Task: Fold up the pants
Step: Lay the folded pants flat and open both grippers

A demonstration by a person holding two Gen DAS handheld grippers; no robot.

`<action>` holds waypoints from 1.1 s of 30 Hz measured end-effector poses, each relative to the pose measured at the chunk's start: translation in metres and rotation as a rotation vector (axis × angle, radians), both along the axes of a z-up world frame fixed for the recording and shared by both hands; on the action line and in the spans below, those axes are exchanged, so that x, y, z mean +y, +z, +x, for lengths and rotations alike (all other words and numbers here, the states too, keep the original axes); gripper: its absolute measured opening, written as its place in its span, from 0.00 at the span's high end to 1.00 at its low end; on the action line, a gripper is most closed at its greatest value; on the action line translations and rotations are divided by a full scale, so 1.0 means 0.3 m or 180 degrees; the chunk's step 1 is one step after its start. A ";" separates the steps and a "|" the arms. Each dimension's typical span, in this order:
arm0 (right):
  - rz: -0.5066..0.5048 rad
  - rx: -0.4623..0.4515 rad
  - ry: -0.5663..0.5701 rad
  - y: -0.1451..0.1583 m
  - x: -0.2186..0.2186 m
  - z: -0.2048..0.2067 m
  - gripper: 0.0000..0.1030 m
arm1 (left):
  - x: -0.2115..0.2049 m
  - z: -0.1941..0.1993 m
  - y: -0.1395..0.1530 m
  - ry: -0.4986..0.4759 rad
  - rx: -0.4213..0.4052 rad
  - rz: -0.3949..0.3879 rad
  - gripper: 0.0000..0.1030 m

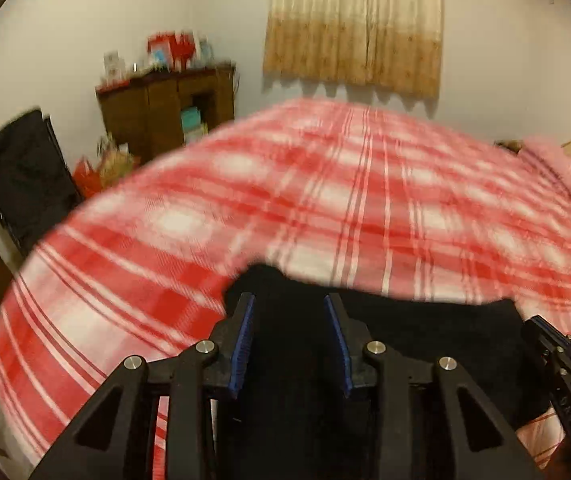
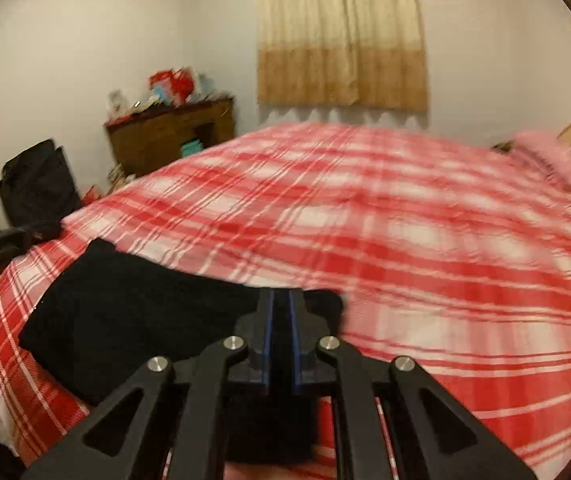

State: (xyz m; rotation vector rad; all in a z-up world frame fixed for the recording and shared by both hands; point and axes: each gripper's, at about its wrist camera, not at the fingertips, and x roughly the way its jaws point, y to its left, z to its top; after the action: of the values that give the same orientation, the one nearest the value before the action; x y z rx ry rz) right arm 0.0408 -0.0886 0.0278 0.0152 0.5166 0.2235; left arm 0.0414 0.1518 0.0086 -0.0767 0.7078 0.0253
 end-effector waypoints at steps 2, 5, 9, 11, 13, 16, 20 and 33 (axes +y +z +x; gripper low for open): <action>-0.0105 0.0201 -0.0033 -0.063 0.025 0.048 0.90 | 0.023 0.020 -0.086 0.0075 0.0187 -0.0070 0.64; -0.0175 0.0266 -0.0075 -0.147 0.013 0.062 0.90 | 0.020 0.000 -0.126 0.0018 0.0015 -0.0059 0.64; -0.0087 0.0273 -0.0067 -0.148 -0.008 0.055 0.90 | -0.034 -0.001 -0.134 0.0021 -0.0070 0.0312 0.63; -0.0150 0.0241 -0.0097 -0.147 0.002 0.045 0.90 | -0.040 0.001 -0.132 0.0043 -0.0080 0.0319 0.63; -0.0247 0.0210 -0.0127 -0.145 0.015 0.038 0.89 | -0.035 -0.001 -0.128 0.0044 -0.0073 0.0286 0.63; -0.0279 0.0214 -0.0149 -0.137 0.015 0.051 0.87 | -0.022 -0.016 -0.113 0.0021 -0.0019 0.0221 0.62; -0.0091 0.0318 -0.0237 -0.106 0.000 0.007 0.17 | -0.016 -0.052 -0.092 0.0029 0.0025 0.0093 0.51; 0.0013 0.0100 -0.0279 -0.073 0.023 -0.191 0.04 | -0.051 -0.180 -0.073 -0.0048 -0.0010 0.0223 0.39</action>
State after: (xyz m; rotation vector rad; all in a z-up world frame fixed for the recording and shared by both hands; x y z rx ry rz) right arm -0.0164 -0.0816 0.0059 0.0452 0.5457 0.1388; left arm -0.0126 0.1366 -0.0132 -0.0043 0.7038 0.0355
